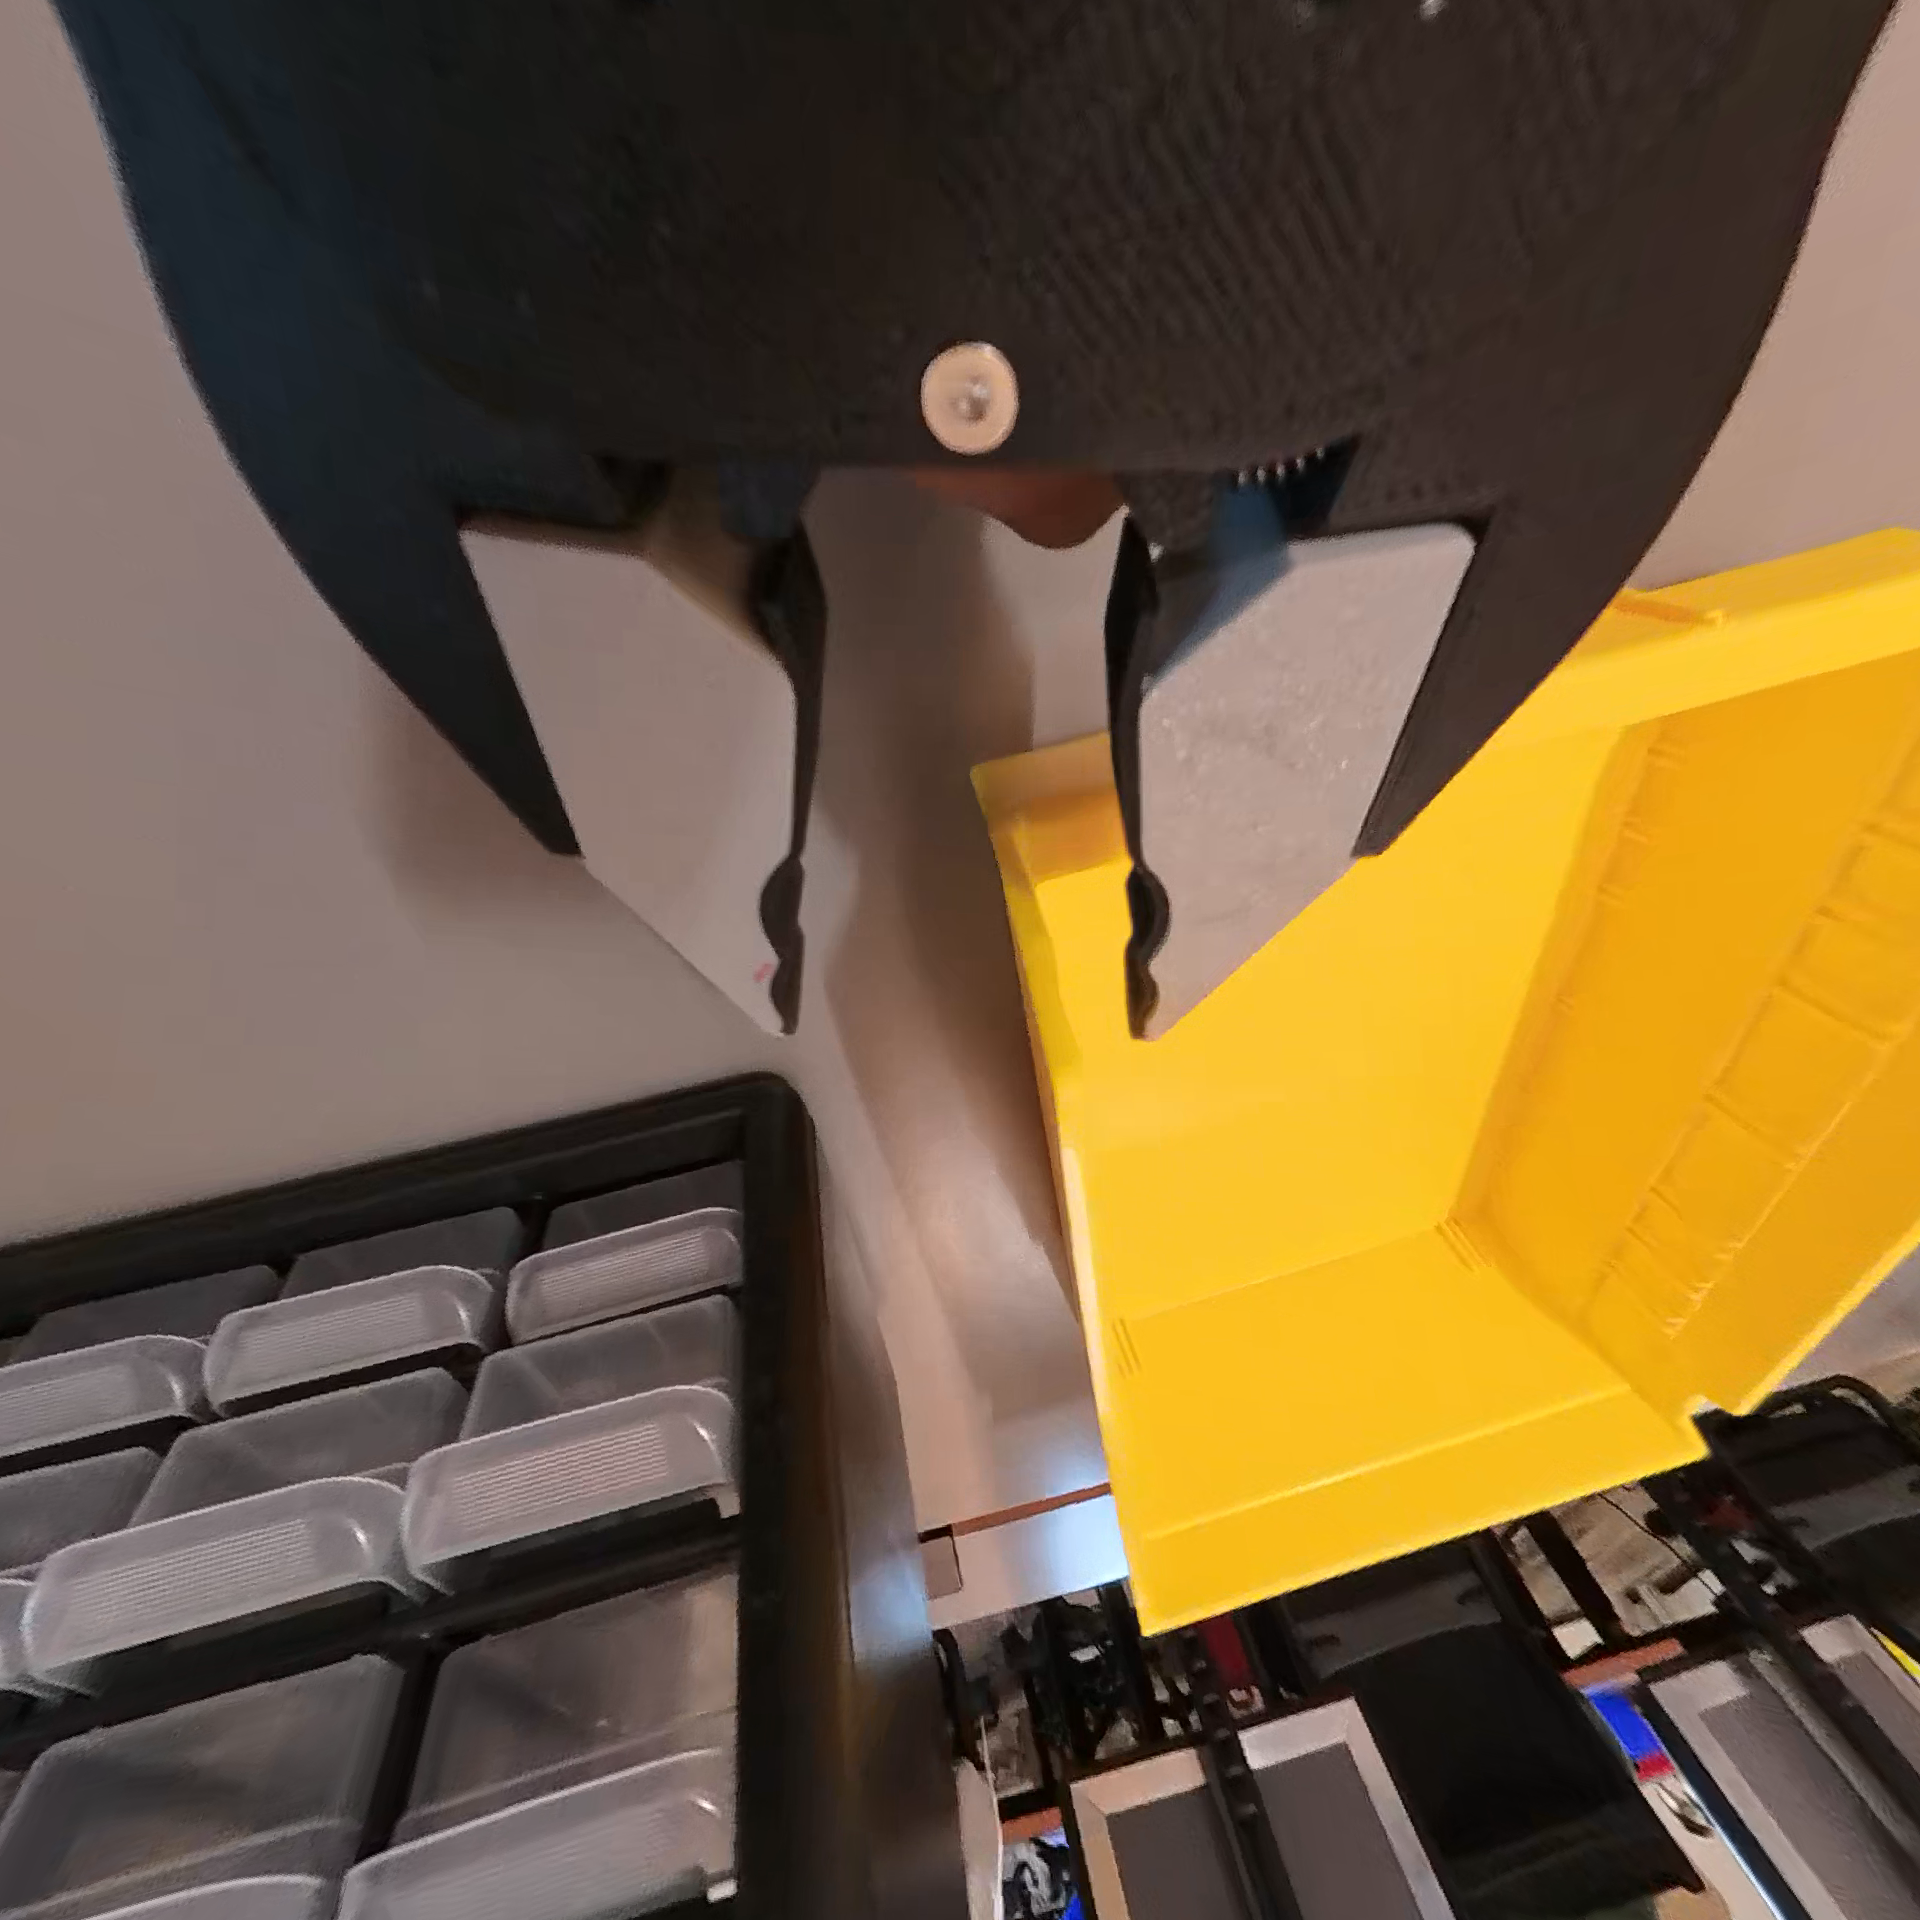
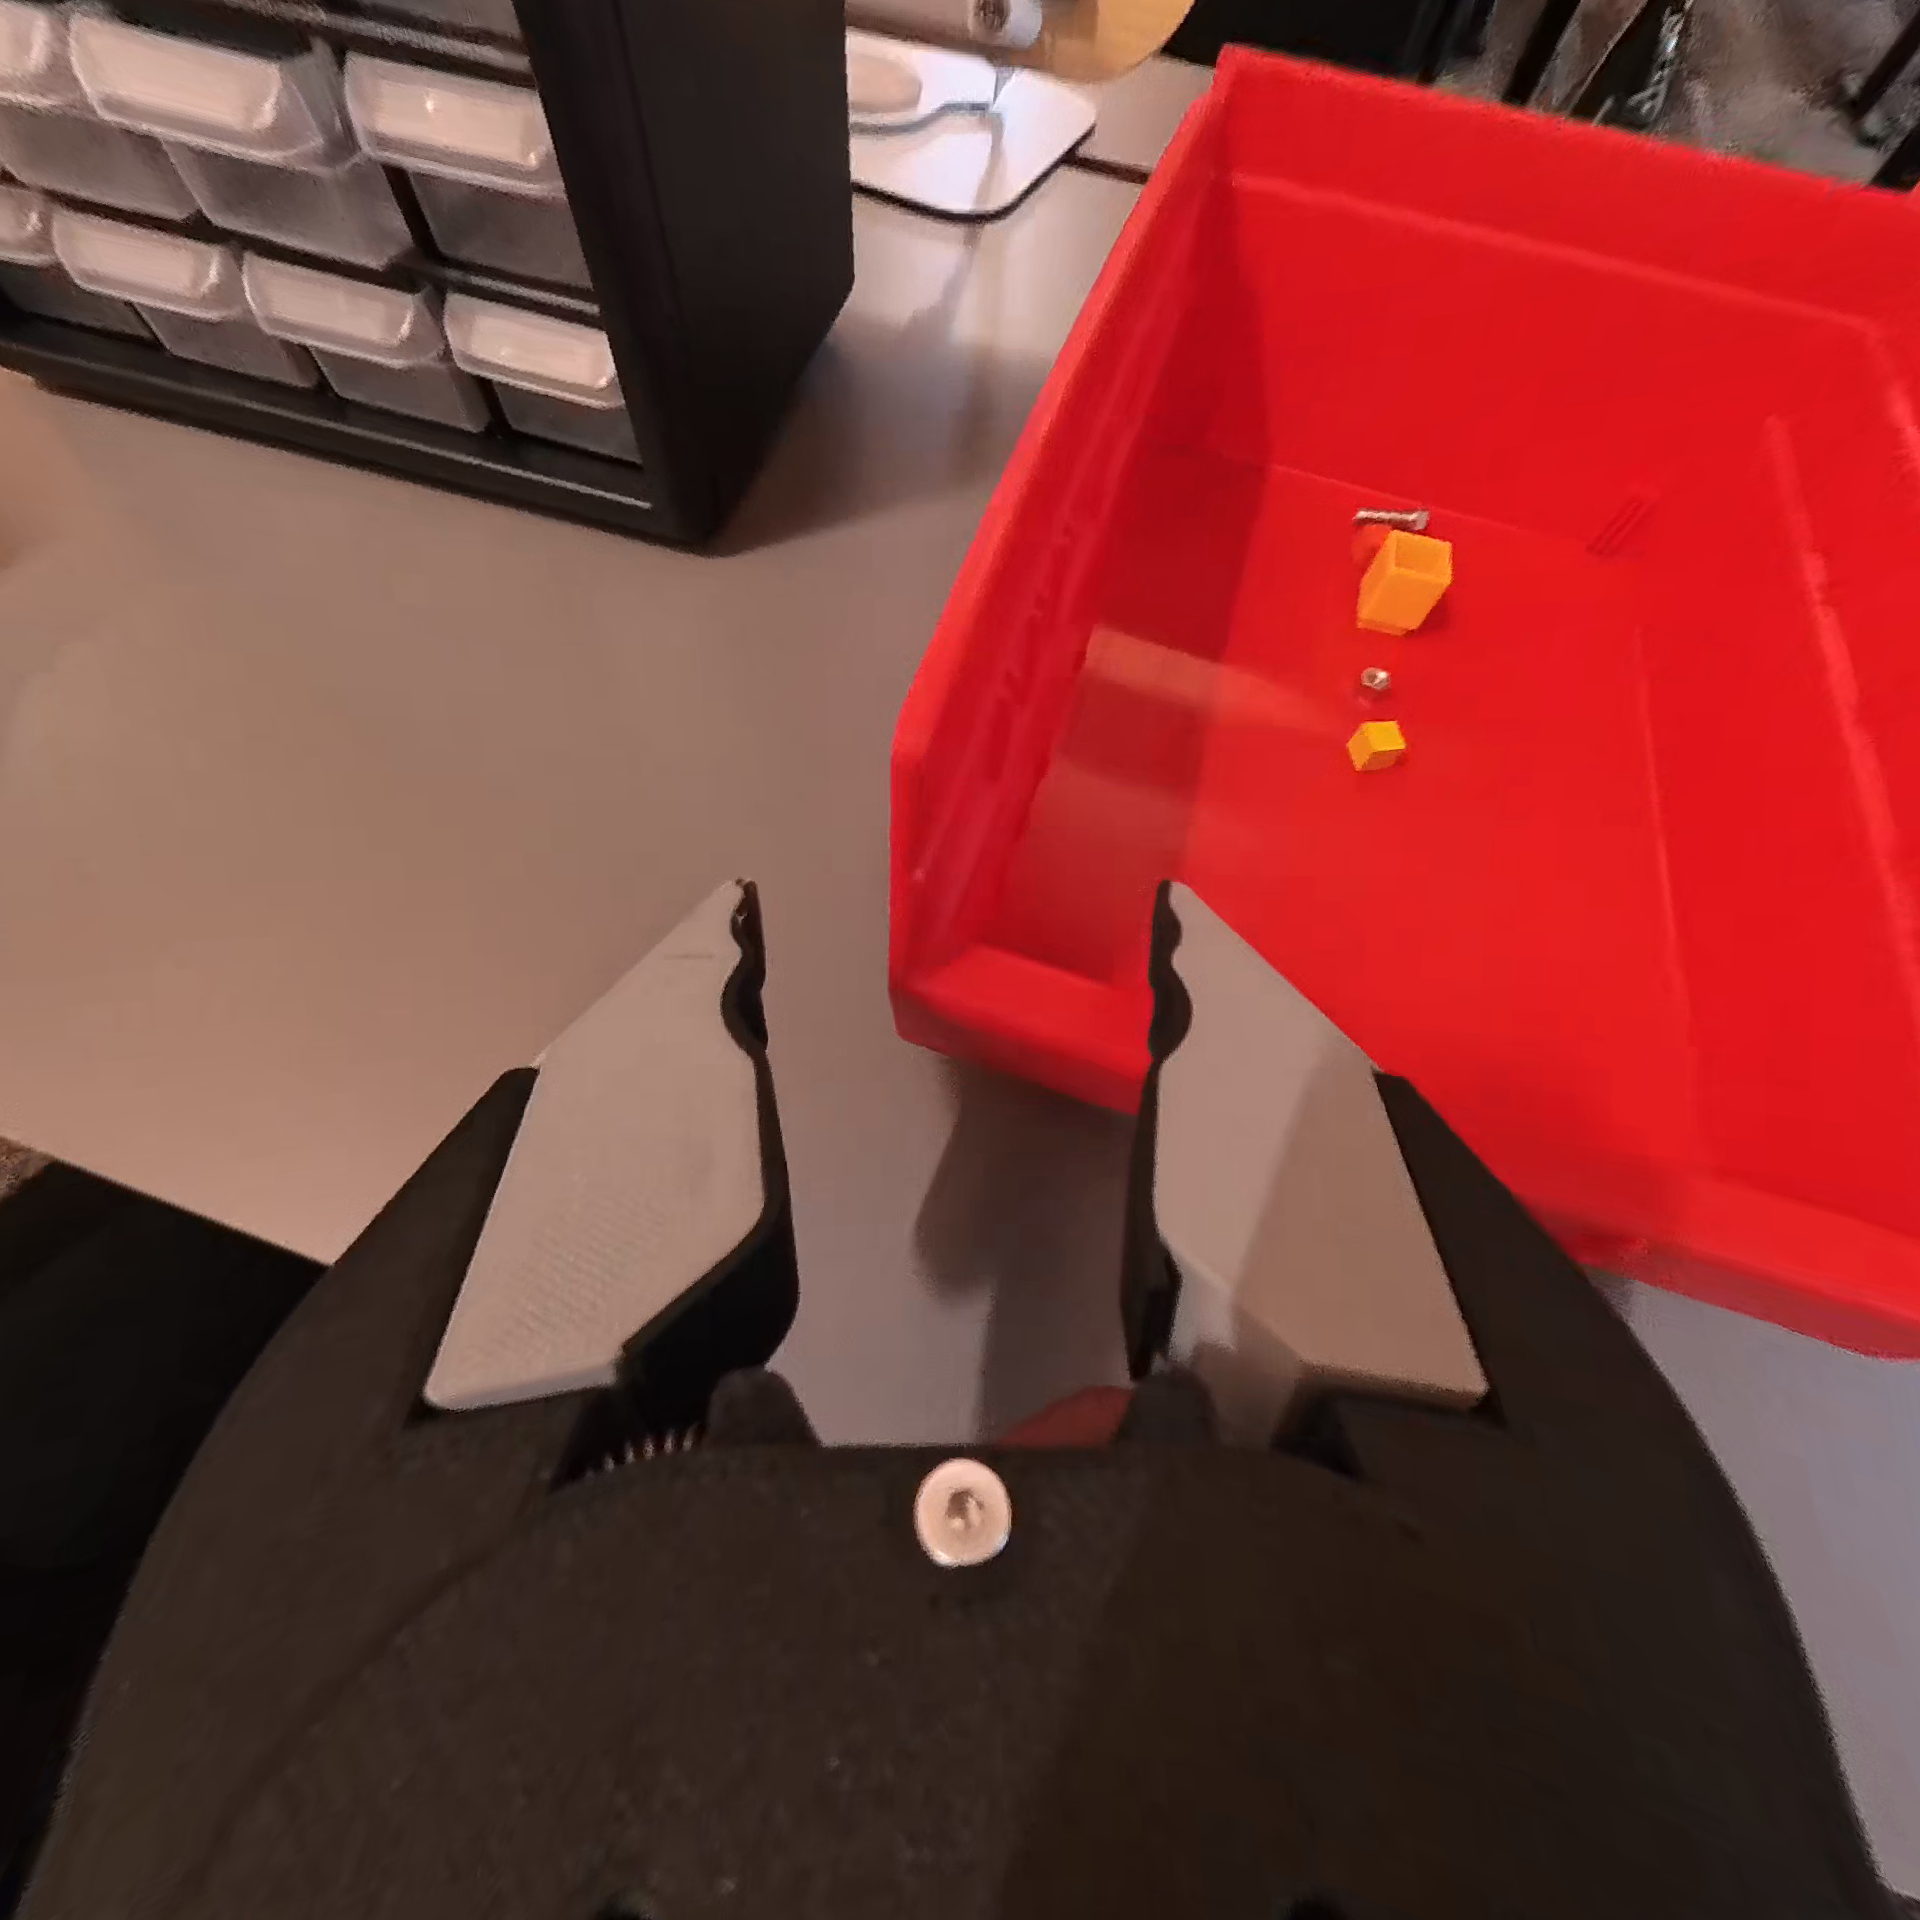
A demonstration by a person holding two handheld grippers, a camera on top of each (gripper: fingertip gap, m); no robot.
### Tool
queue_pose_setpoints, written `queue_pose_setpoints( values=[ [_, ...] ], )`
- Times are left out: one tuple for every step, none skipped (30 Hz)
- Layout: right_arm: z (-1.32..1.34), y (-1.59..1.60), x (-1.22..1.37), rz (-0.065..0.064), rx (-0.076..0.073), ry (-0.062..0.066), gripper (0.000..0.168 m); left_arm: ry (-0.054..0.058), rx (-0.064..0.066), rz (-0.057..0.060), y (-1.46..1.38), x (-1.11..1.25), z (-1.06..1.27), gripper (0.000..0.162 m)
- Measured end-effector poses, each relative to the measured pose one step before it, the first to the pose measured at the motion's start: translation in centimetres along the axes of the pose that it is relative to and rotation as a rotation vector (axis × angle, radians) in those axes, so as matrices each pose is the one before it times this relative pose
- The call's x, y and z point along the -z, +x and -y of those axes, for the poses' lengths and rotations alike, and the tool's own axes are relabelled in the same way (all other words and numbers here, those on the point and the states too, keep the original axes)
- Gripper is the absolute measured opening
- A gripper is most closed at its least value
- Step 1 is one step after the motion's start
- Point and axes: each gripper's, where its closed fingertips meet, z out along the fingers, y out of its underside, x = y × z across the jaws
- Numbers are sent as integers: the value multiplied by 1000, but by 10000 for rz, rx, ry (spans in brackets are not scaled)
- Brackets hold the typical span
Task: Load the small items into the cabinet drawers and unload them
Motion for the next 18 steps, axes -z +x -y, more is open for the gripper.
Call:
queue_pose_setpoints(
  values=[
    [56,69,538,71,-116,100,71,47,4,105,-128,185,1,61],
    [-252,-32,500,100,-166,-22,71,-8,-8,93,-98,162,-70,61],
    [-426,-158,505,121,-205,-52,72,-30,-48,76,-40,132,-101,61],
    [-423,-335,516,174,-170,0,72,-34,-50,152,-138,109,-94,62],
    [-374,-420,495,179,-51,8,72,-17,-22,147,-127,72,-43,64],
    [-349,-247,450,62,38,-33,72,-1,-42,58,-7,34,-8,65],
    [-228,-84,408,-37,67,-26,72,-4,-76,40,38,-10,-6,65],
    [-72,-141,362,-2,100,23,71,-48,-57,23,36,-56,-60,66],
    [112,-188,270,5,107,83,71,-65,-52,-68,124,-100,-85,68],
    [228,-200,111,-18,126,116,71,-99,-37,-156,215,-135,-143,71],
    [218,-156,-61,-74,162,75,71,-64,28,-213,198,-120,-113,76],
    [45,-59,-218,-127,184,-17,71,-29,132,-146,24,-104,-51,79],
    [-153,-19,-358,-119,156,-89,71,6,256,-139,-105,-94,7,80],
    [-267,-26,-429,-64,72,-125,72,-22,388,-167,-188,-119,-18,80],
    [-251,-24,-424,-13,-4,-102,74,-65,432,-160,-248,-159,-73,81],
    [-101,39,-347,-8,-40,-5,75,-71,313,-222,-66,-151,-66,81],
    [4,99,-251,-21,-60,55,75,-88,147,-176,30,-188,-71,81],
    [2,160,-195,-35,-58,19,75,-106,43,-52,-41,-215,-84,81]
  ],
)
